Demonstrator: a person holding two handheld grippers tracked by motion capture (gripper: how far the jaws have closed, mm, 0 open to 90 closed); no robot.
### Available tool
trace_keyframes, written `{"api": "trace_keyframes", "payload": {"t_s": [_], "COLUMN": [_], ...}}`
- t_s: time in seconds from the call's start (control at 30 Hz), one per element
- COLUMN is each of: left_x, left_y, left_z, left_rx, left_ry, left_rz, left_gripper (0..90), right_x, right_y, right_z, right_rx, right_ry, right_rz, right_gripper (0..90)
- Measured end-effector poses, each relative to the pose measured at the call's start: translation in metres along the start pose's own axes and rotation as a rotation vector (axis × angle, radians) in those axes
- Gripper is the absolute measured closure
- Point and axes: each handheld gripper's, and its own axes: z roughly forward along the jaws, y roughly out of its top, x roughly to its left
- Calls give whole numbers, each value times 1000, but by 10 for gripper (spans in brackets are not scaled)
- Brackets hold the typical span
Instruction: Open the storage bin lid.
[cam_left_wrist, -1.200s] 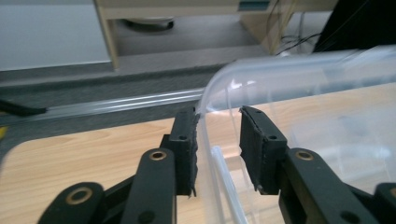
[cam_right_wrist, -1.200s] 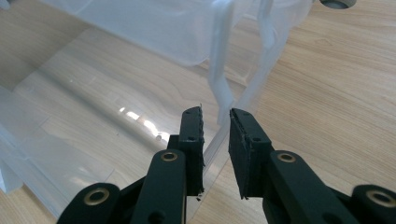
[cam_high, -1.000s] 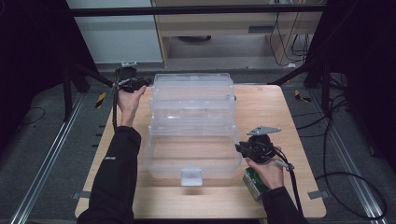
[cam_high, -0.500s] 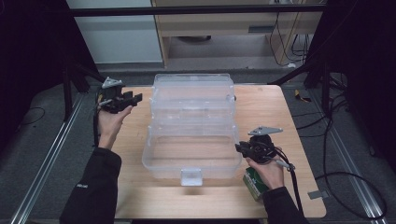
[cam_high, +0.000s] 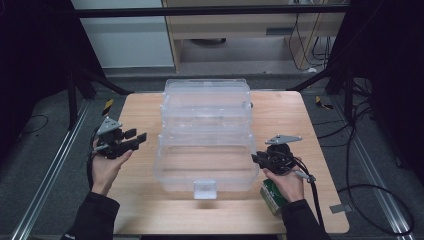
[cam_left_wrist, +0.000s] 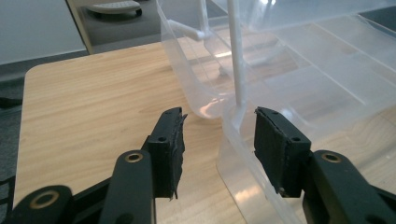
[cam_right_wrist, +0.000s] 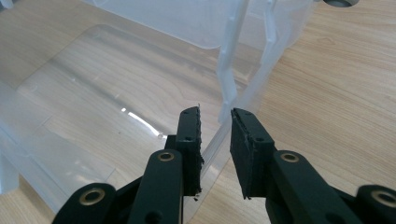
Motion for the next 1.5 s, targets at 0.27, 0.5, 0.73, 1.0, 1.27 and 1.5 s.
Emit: {"api": "trace_keyframes", "payload": {"t_s": [0.27,0.5,0.73,1.0,1.27,1.5], "left_x": [-25,-33,-41,-42,-36,-20], "left_y": [-26,-38,-40,-40,-36,-32], "left_z": [0,8,12,12,2,-16], "left_rx": [70,122,142,139,93,29], "left_ry": [-46,-101,-82,-81,-49,-13], "left_rz": [60,51,50,44,50,23], "left_gripper": [580,664,714,721,663,632], "right_x": [0,1,0,0,-1,-2], "right_y": [0,0,0,1,2,8], "right_z": [0,0,0,0,-4,-24], "right_rx": [-4,-3,-2,3,0,-35], "right_ry": [-8,-7,-2,-7,-4,-25], "right_rz": [-6,-7,-3,3,10,2], "right_gripper": [733,732,730,731,658,567]}}
